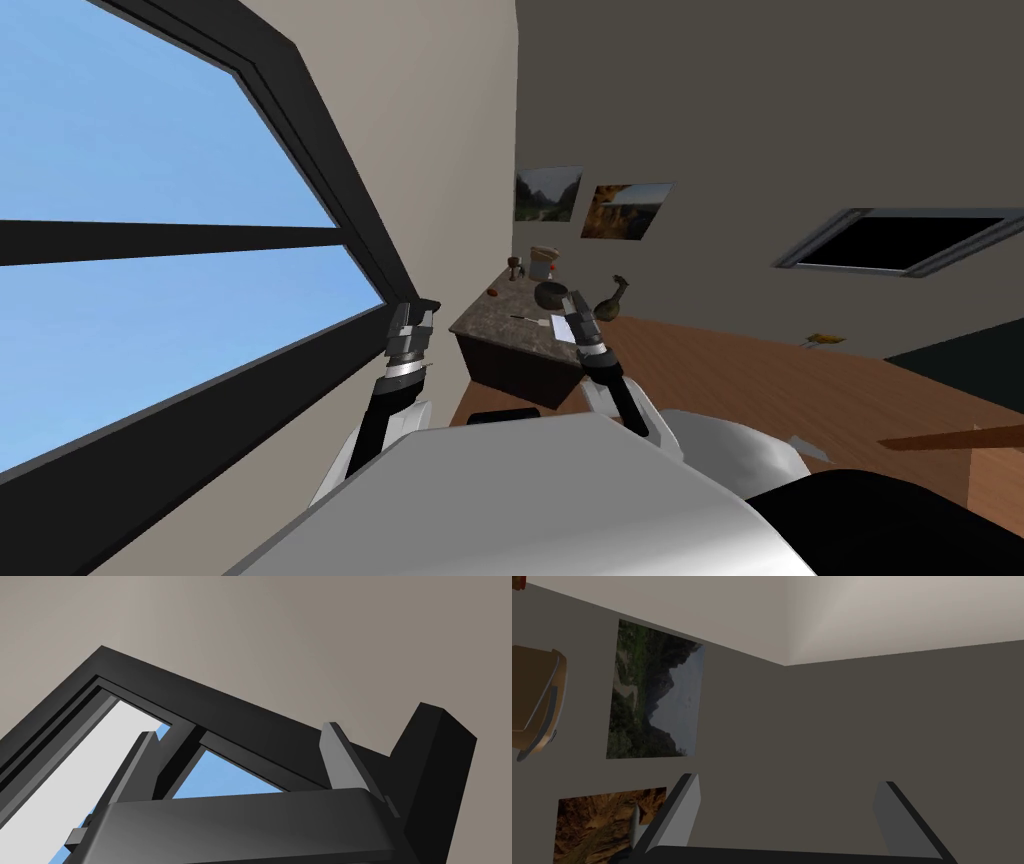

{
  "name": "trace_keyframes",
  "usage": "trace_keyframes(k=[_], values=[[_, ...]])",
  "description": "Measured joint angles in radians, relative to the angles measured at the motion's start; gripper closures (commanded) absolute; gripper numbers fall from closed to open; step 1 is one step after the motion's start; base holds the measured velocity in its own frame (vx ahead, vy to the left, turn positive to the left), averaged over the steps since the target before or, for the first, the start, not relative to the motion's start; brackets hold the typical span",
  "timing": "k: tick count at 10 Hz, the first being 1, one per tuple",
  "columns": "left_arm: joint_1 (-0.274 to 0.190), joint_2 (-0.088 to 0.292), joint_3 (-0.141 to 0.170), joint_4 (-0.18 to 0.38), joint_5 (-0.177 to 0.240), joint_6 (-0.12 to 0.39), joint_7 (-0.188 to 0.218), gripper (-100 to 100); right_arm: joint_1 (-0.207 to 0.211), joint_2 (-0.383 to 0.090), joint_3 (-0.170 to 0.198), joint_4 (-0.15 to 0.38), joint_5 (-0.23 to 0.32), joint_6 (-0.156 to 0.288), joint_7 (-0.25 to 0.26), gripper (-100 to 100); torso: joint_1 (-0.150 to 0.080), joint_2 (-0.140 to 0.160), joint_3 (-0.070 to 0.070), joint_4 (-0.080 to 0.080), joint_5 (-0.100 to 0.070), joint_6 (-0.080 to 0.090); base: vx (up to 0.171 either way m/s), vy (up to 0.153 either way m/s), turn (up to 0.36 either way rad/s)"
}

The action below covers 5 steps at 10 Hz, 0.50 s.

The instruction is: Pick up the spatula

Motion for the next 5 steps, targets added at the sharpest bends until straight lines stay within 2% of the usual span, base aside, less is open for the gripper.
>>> trace_keyframes(k=[1,3,5], values=[[0.0,0.0,0.0,0.0,0.0,0.0,0.0,0,-0.003,-0.03,0.0,0.008,0.012,-0.007,0.003,-100,0.0,0.0,0.0,0.0,0.0,0.0,-0.01,0.024,0.087],[0.0,0.0,0.0,0.0,0.0,0.0,0.0,0,-0.005,-0.083,0.002,0.011,0.027,-0.009,0.006,-100,-0.002,0.0,0.0,0.0,0.0,0.0,-0.013,0.029,0.256],[0.0,0.0,0.0,0.0,0.0,0.0,0.0,0,-0.013,-0.137,0.009,0.02,0.047,-0.007,0.01,-100,-0.002,0.0,0.0,0.0,0.0,0.001,-0.005,0.026,0.149]])
